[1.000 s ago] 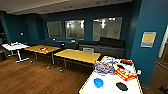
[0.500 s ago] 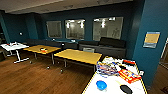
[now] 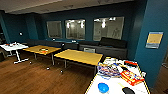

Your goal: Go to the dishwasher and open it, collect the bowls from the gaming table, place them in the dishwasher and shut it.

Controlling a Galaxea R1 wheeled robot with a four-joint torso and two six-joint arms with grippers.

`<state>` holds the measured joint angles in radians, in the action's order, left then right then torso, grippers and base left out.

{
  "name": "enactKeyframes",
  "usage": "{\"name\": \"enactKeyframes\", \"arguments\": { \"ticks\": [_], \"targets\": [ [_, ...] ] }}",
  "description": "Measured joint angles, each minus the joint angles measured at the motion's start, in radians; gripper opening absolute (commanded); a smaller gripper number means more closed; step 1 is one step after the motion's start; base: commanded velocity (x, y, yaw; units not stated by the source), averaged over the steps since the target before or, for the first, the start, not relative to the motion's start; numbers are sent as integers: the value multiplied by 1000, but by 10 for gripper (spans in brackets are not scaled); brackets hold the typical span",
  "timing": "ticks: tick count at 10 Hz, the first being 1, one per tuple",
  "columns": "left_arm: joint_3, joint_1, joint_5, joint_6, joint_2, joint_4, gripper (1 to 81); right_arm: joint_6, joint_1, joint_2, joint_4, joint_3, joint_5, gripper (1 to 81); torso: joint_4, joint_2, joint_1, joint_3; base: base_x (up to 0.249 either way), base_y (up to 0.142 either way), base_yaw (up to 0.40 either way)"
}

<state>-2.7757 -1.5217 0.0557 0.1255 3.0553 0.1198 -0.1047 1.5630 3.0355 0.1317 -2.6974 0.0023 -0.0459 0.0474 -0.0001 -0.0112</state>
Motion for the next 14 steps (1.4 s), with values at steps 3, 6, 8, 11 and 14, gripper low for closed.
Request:
{"name": "enactKeyframes", "arguments": {
  "ticks": [3, 6, 8, 11, 14],
  "targets": [
    [0, 0, 0, 0, 0, 0, 811, 0, 3, 0, 0, 1, 0, 811, 0, 0, 0, 0, 98, 0, 0],
    [0, 11, 5, 0, 0, 0, 811, 0, -4, 0, 0, 1, 5, 811, 0, -1, 1, 0, 0, 0, 0],
    [0, 0, 1, 0, 0, 0, 811, 0, 6, 0, 0, 1, 1, 811, 0, 0, 1, 0, 0, 0, 0],
    [0, -2, 1, 0, 4, 0, 811, 0, 7, 0, -2, 1, 1, 811, 0, 0, 0, 0, 0, 0, 0],
    [0, -9, 0, 0, 3, 0, 811, 0, 13, 0, -1, 1, -1, 811, 0, 0, -1, 0, 25, 0, 0]
  ]
}}
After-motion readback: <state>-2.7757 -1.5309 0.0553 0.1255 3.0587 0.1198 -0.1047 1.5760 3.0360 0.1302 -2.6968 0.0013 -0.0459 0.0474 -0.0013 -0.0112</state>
